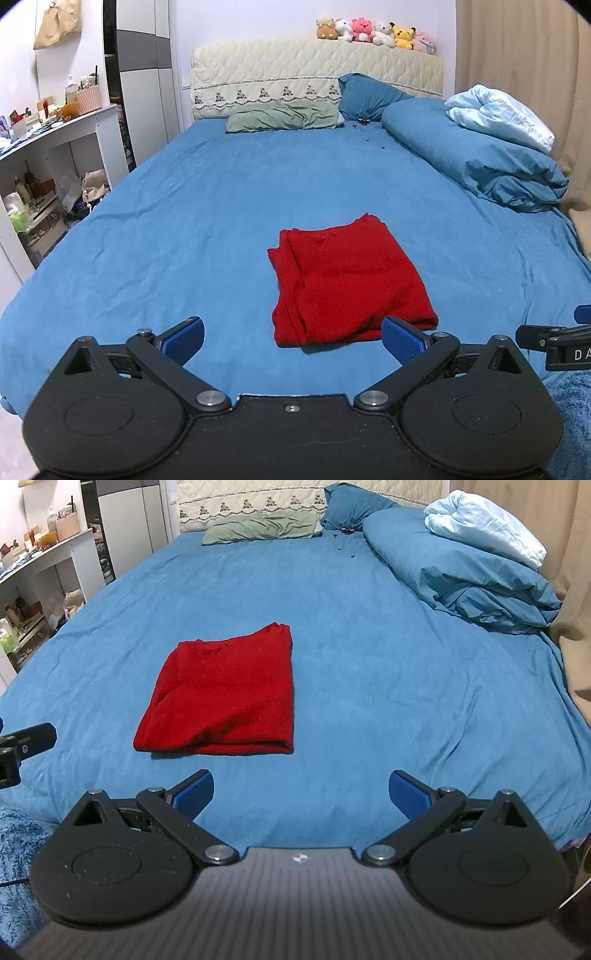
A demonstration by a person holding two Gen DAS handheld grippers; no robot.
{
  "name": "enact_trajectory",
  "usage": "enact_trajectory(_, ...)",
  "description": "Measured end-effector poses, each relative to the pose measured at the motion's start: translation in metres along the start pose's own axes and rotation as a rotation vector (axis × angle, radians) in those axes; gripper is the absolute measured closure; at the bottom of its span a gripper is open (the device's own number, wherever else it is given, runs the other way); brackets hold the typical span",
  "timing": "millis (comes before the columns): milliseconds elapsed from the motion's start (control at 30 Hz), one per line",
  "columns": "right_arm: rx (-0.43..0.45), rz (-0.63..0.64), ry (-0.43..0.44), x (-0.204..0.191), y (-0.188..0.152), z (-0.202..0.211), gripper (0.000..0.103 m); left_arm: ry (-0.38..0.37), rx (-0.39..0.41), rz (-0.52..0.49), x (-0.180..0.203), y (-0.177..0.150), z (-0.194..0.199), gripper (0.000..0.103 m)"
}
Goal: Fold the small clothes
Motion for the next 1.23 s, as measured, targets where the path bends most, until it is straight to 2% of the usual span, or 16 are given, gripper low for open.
enact_trajectory(667,0.004,0.005,-0.004,-0.004,-0.0012,0.0015,0.0,0.01,0.004,0.002,-0.0038,0.001,0.0008,0.0)
enact_trajectory(933,0.005,-0.001,-0.002,-0.0067,-0.0007,0.0024,0.0,0.031,0.033,-0.03,-0.0005,0.0008,0.0022,0.0)
enact_trajectory(1233,0.007,0.0,-0.002,-0.0051,-0.0004,0.0018,0.0,0.016,0.032,-0.027,-0.0002,0.0013,-0.0025,0.0)
Point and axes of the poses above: each gripper's, at about its wrist camera, not at the fingertips, and z roughly against the way its jaws point, x to its right, y to its top, the point moved 1 cm from there along -z, roughly the way its jaws point, and after that the axes turned 2 degrees about -z, right-handed, at the moved point
